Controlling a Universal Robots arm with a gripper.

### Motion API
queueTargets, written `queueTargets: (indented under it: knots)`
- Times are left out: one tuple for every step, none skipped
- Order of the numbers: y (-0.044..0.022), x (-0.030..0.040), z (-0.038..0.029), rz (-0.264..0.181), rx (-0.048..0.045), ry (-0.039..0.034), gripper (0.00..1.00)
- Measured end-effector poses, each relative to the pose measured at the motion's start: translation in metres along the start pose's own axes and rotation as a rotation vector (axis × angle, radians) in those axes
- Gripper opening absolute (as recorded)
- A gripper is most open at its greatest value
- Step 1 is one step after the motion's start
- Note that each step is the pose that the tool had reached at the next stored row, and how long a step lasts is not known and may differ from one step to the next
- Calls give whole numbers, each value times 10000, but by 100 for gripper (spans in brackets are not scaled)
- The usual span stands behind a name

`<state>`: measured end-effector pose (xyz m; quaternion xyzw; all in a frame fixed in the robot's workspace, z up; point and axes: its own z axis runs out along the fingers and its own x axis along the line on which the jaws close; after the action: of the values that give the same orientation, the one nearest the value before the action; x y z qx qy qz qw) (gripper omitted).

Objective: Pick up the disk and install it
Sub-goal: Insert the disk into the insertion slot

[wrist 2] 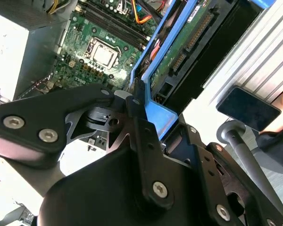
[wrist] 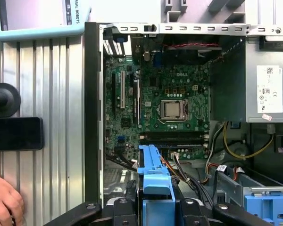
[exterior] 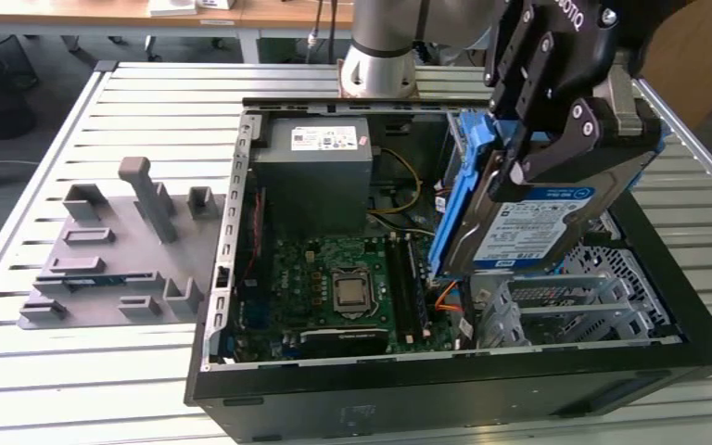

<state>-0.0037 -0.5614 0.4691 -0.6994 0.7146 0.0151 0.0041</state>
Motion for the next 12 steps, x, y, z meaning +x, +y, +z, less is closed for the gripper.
queueTargets:
  knots:
    - [-29, 0, 3, 0, 0, -1, 37]
    - [-57, 0, 5, 0, 0, 0, 37]
    - [-85, 0, 9, 0, 0, -1, 37]
    - [-111, 0, 12, 1, 0, -1, 37]
    - [-134, 1, 16, 0, 1, -1, 37]
    - [-154, 2, 21, 0, 0, -2, 37]
    - [-173, 4, 26, 0, 0, -1, 37]
    - [-187, 9, 29, 0, 0, 2, 37]
    - [-196, 25, 34, 0, 0, 2, 37]
    - [-202, 42, 40, 0, 0, -1, 37]
    - [-207, 52, 45, 0, 0, -1, 37]
    - [-215, 57, 51, 0, 1, -2, 37]
